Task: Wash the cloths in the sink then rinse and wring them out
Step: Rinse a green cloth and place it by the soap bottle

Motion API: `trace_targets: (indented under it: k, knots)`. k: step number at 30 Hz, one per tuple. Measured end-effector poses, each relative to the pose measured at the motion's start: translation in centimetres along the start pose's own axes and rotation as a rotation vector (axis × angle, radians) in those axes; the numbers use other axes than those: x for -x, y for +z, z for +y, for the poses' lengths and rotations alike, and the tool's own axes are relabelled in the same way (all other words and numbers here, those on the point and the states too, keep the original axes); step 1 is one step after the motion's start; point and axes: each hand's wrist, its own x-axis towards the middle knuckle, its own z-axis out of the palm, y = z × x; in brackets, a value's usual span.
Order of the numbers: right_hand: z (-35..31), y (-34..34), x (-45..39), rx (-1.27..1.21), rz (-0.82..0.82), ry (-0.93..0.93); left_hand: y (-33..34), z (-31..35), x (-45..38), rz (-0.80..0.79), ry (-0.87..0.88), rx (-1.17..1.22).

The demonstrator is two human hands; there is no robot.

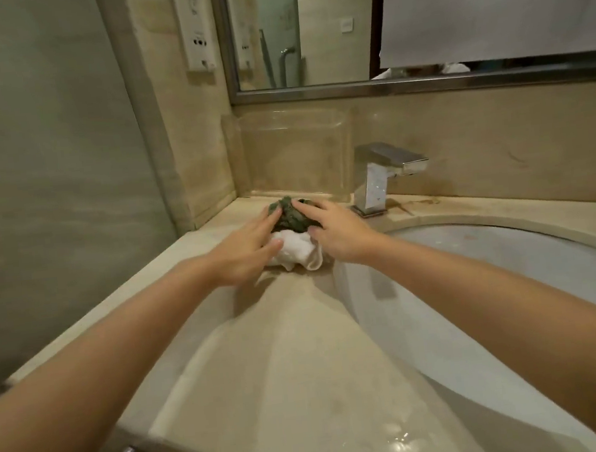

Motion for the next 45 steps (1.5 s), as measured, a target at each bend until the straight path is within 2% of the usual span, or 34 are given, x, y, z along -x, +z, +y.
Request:
trace_targets:
  k: [1, 3, 5, 7, 9, 13, 20, 23, 27, 33, 36, 41, 45]
  knots:
    - [0.2, -0.4, 0.2, 0.021, -0.024, -0.002, 0.3, -0.1, 0.0, -0.012, -0.033, -0.016]
    - [0.5, -1.2, 1.2, 0.058, -0.059, -0.005, 0.0, 0.7, -0.2, 0.088, -0.07, -0.101]
    - [0.8, -1.7, 3.0, 0.077, -0.053, -0.002, -0.4, 2.4, -0.3, 0.322, -0.052, -0.15]
    - [1.4, -1.9, 4.8, 0.05, -0.004, 0.0, -0.4, 4.3, -0.1, 0.576, 0.033, -0.078]
    - [2.2, -2.7, 6.3, 0.04, 0.031, 0.027, -0.2, 6.6, 0.2, 0.669, 0.124, 0.001]
    - [4.7, -5.2, 9.7, 0.124, 0.035, 0.075, 0.9, 10.8, 0.2, 0.459, 0.229, 0.081]
    - [10.2, -11.6, 19.7, 0.223, 0.051, 0.36, 4.3, 20.1, -1.3, -0.223, 0.428, -0.129]
    - [12.7, -14.2, 24.7, 0.252, 0.087, 0.5, 6.5, 24.8, -2.1, -0.391, 0.535, -0.141]
    - [15.1, -17.3, 30.2, 0.39, 0.171, 0.662, 9.2, 30.9, -3.1, -0.472, 0.675, -0.146]
    - [17.5, -20.3, 36.1, 0.698, 0.233, 0.951, 11.7, 37.6, -4.0, -0.484, 0.791, -0.11]
    - [18.4, -20.4, 37.8, 0.694, 0.221, 1.02, 12.5, 39.3, -3.9, -0.49, 0.828, -0.103]
    - [19.5, -20.2, 38.6, 0.805, 0.188, 0.97, 13.6, 39.7, -4.1, -0.456, 0.812, -0.051]
    - [19.6, -20.0, 38.2, 0.863, 0.148, 0.842, 13.9, 38.7, -4.4, -0.412, 0.748, 0.001]
